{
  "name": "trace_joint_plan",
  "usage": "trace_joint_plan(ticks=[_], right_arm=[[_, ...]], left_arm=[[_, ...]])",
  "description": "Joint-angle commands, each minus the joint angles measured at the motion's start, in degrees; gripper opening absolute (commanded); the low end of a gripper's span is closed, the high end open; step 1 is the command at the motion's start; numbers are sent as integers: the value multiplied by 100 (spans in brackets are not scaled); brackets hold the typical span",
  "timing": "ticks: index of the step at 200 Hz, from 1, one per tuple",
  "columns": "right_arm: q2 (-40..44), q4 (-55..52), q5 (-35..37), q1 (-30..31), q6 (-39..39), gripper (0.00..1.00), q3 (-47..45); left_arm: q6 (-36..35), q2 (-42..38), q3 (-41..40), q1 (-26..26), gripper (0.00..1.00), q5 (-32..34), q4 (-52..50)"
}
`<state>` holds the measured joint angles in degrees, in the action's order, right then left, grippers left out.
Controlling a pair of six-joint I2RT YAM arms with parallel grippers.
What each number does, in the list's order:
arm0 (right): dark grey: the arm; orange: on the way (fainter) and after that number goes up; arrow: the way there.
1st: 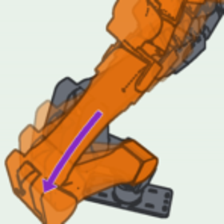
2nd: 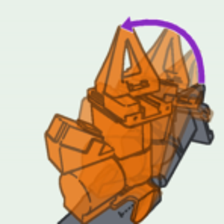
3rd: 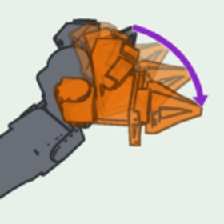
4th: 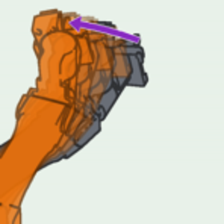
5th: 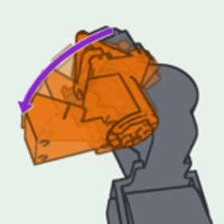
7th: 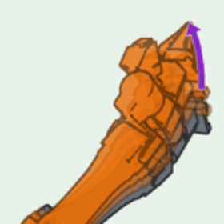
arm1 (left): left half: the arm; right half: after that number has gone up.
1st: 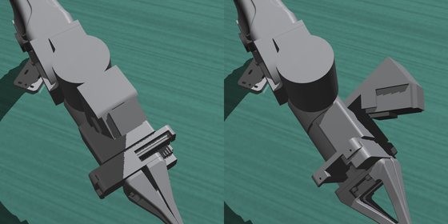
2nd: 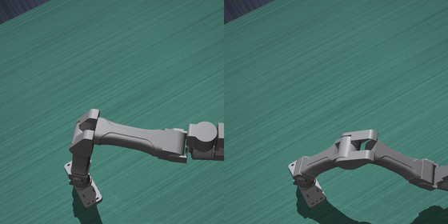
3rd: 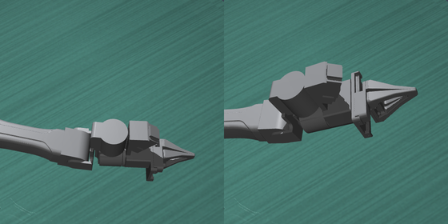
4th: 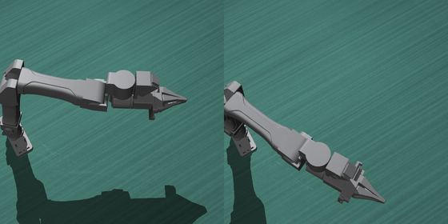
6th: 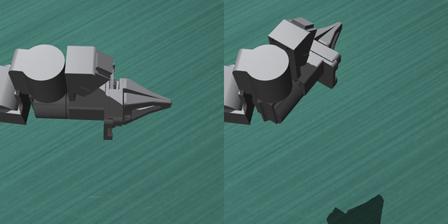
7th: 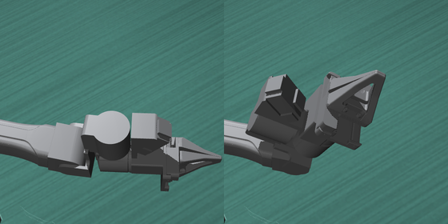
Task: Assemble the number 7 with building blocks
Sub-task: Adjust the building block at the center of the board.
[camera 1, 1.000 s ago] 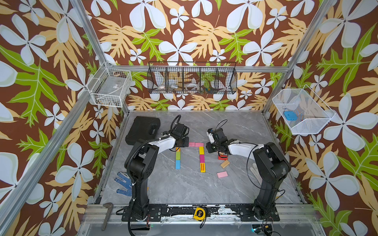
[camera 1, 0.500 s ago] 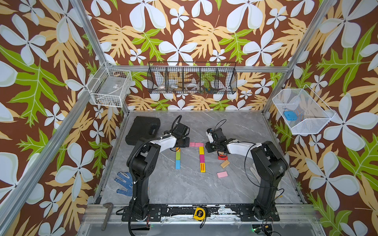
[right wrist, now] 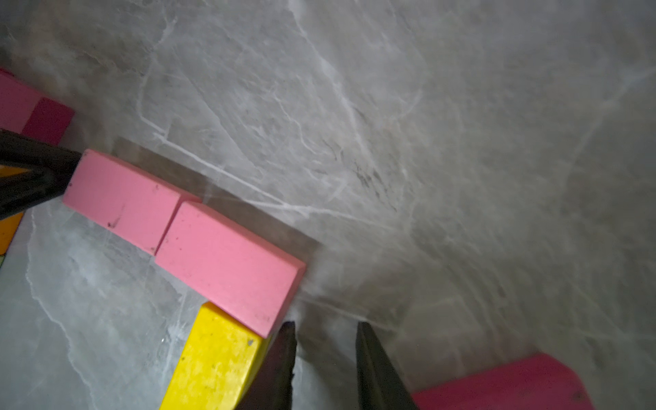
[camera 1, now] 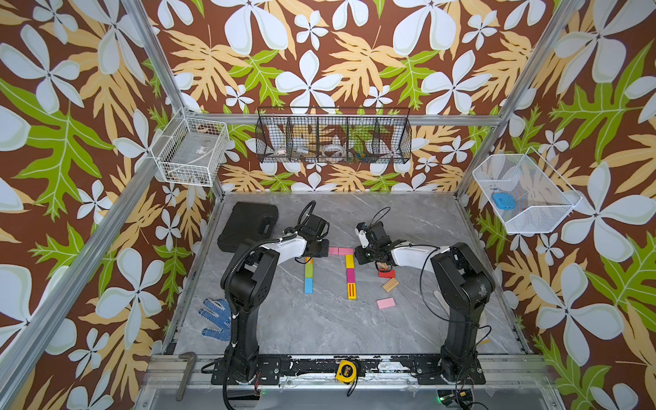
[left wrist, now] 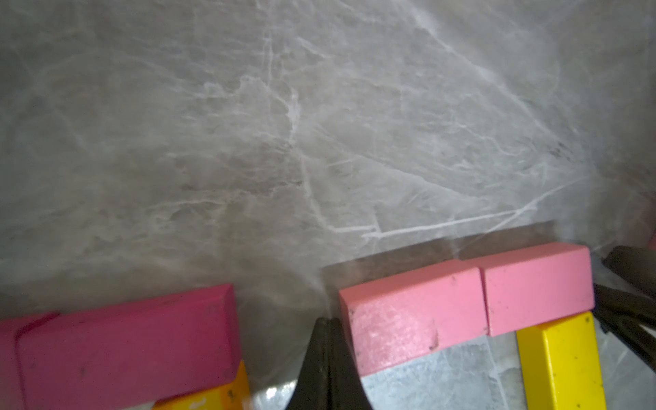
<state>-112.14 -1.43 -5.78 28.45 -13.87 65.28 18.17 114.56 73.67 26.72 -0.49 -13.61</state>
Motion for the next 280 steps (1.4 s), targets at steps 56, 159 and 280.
trace_joint_plan(ticks=[56,159,280], right_arm=[[-122,-155,58,-2,116,30,91],[-158,-146,-45,0,193,30,117],[-103,-77,-191,3,235,30,5]], left_arm=[[-33,64,69,-44,4,-53,-55],[-89,137,122,-44,13,-188,-106],[-77,60,-23,-44,15,-205,-98]])
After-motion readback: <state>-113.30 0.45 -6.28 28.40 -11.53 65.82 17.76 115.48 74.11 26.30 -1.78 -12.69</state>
